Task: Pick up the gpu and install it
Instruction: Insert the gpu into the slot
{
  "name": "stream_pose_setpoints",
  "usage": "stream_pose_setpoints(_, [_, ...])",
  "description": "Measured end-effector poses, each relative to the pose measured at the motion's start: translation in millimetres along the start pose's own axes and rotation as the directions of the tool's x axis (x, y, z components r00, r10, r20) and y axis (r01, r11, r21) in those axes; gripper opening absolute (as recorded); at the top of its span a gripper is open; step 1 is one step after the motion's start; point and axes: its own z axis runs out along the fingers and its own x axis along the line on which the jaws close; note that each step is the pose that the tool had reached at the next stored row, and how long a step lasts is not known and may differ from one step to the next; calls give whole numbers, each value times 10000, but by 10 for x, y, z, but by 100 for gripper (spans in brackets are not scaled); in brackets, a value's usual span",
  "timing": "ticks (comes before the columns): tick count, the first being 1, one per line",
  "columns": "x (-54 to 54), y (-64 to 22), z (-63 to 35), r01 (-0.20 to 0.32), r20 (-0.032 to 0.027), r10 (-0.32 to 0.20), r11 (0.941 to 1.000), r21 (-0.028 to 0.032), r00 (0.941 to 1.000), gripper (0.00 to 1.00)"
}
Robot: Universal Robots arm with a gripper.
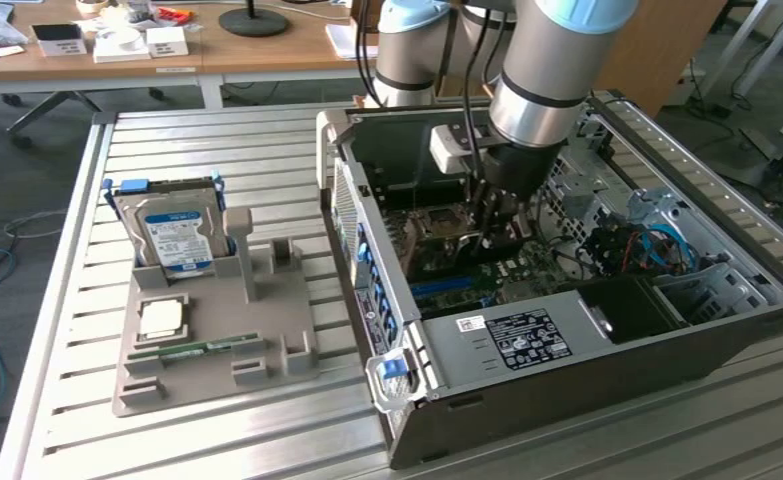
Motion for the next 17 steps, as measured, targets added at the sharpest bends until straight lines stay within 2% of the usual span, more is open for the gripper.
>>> stream_pose_setpoints(8, [6,40,44,1,1,-1,10000,0,10000,27])
stream_pose_setpoints(17, [29,59,51,1,2,-1,10000,1,10000,27])
